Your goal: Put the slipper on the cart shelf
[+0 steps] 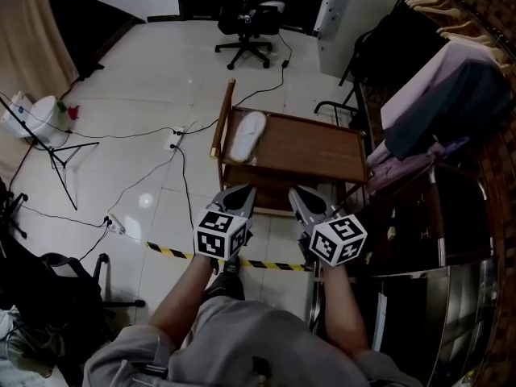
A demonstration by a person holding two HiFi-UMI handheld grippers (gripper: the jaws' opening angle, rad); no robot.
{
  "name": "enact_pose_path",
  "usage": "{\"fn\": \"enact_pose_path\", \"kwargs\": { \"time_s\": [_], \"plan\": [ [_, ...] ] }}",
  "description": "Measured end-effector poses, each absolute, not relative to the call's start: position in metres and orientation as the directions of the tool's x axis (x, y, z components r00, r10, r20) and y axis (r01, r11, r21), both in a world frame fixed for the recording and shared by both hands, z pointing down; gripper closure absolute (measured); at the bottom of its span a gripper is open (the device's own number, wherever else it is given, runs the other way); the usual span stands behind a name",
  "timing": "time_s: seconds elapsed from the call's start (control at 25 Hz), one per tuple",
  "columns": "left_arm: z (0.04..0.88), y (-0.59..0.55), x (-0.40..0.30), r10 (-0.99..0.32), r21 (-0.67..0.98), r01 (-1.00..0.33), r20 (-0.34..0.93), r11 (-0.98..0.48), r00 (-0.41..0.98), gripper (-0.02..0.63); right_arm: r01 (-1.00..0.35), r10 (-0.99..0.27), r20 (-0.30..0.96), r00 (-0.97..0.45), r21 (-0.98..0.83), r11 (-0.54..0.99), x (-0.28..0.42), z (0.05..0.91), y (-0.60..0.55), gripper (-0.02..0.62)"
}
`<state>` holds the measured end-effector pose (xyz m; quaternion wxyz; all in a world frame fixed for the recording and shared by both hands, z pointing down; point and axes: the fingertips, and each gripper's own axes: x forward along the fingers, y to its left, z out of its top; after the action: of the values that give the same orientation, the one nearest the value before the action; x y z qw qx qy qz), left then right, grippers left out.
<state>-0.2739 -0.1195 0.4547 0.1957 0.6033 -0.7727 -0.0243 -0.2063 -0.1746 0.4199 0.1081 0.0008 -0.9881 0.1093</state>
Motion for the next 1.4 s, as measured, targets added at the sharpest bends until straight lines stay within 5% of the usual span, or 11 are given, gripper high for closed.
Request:
{"fn": "enact_pose_path", "kwargs": {
  "time_s": [0.48,1.04,1.2,1.4],
  "plan": [
    [0.528,-0.188,-0.376,-0.9,0.278,-0.903,0.383,0.328,-0.209,0.598,-0.108,-0.025,0.302,-0.953,-0.261,0.959,-0.298,0.456,-0.23,0.597],
    [0.629,-0.239,-0.448,-0.777,0.226,-0.807,0.498,0.545,-0.385,0.591,-0.006,0.137,0.344,-0.929,-0.385,0.923,-0.334,0.516,-0.273,0.597],
    [0.667,-0.252,-0.46,-0.751,0.222,-0.791,0.532,0.57,-0.392,0.378,0.001,0.164,0.365,-0.916,-0.409,0.913,-0.334,0.536,-0.279,0.597],
    [0.691,-0.261,-0.482,-0.709,0.159,-0.782,0.557,0.602,-0.432,0.246,-0.011,0.175,0.391,-0.903,-0.428,0.904,-0.331,0.552,-0.292,0.597]
  ]
}}
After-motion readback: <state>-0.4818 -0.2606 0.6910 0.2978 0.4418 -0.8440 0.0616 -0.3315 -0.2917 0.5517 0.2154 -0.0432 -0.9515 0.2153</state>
